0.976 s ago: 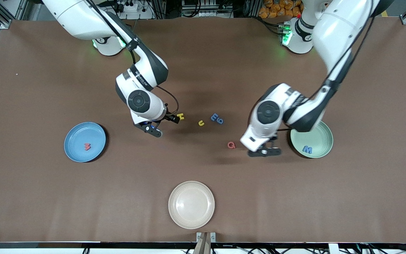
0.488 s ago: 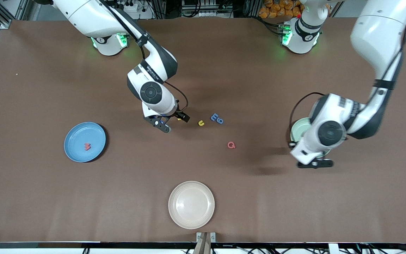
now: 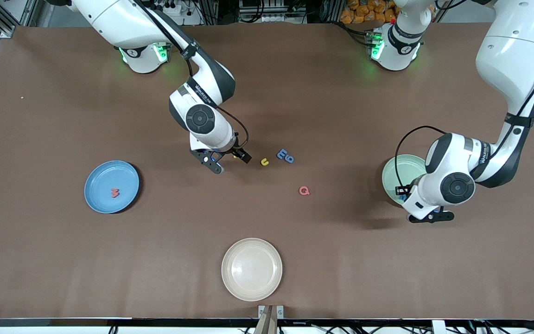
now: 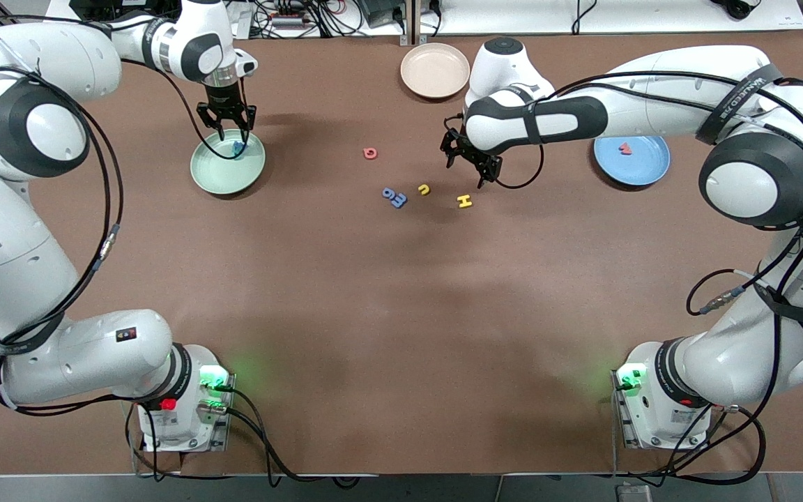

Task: Sort upper and lower case letters into plates
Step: 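Release the teal letter on the green plate while the right gripper reaches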

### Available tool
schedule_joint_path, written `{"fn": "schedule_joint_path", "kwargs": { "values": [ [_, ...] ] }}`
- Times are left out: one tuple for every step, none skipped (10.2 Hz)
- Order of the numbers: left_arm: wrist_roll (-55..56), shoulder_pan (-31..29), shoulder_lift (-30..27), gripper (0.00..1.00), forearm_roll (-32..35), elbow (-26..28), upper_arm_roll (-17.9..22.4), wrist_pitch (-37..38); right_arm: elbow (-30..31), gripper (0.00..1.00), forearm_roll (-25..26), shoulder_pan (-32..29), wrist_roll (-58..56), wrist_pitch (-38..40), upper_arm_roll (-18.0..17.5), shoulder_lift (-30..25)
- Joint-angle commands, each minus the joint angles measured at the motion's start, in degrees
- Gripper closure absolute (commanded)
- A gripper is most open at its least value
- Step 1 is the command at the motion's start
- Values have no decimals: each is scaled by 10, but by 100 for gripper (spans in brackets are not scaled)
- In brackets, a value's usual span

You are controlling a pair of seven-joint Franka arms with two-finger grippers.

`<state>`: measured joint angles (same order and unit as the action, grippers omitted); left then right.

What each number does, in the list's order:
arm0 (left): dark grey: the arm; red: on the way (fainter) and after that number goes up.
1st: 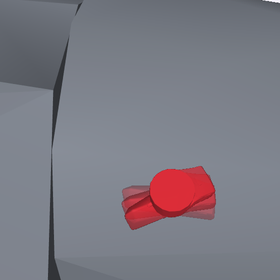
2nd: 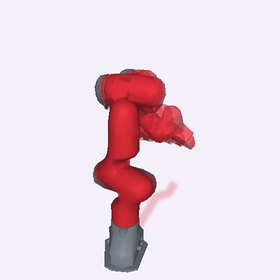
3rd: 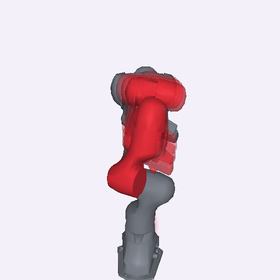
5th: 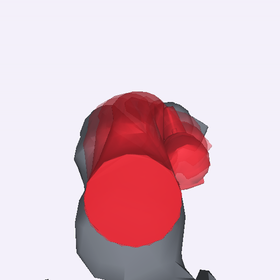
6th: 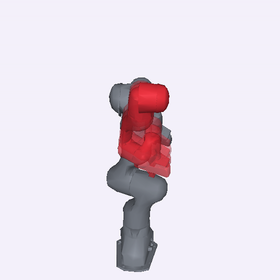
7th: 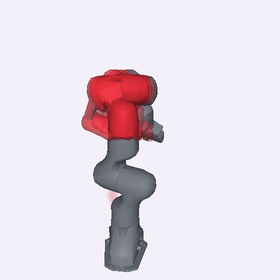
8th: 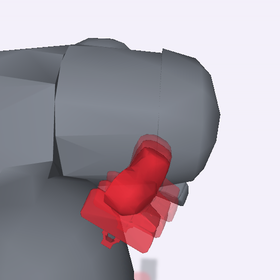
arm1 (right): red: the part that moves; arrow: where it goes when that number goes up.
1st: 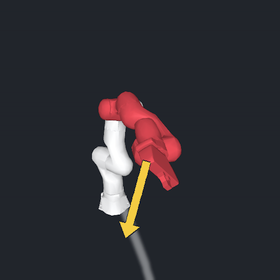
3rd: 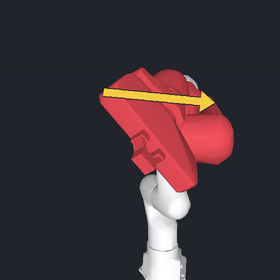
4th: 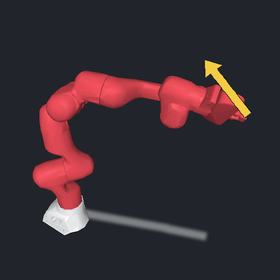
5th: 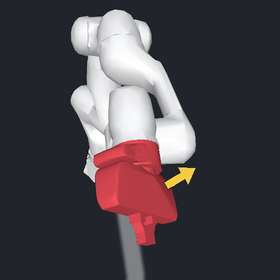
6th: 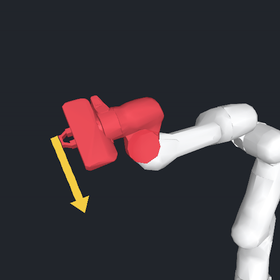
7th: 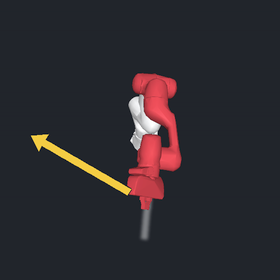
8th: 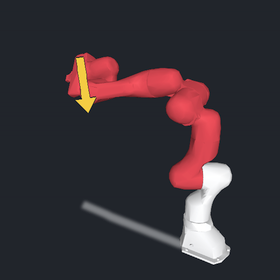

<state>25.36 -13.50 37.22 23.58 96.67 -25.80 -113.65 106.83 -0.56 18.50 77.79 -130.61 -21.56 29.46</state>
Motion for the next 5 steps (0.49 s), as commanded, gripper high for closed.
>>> {"fn": "schedule_joint_path", "kwargs": {
  "values": [
    [-3, 1, -40, 0, -12, -4, -4, 8, -22, 0, 20, 13, 14, -23, 1, 29],
    [-4, 5, -67, 0, -12, -6, -5, 29, -36, 0, 21, 30, 20, -21, 2, 37],
    [-5, 6, -92, 0, -13, -10, -7, 50, -36, 0, 24, 35, 21, -23, 3, 39],
    [-5, 3, -114, 0, -13, -10, -21, 57, -41, 0, 31, 45, 22, -25, 3, 44],
    [-3, 3, -124, 0, -26, -18, -35, 68, -60, 0, 35, 56, 22, -24, 6, 51]
  ]
}}
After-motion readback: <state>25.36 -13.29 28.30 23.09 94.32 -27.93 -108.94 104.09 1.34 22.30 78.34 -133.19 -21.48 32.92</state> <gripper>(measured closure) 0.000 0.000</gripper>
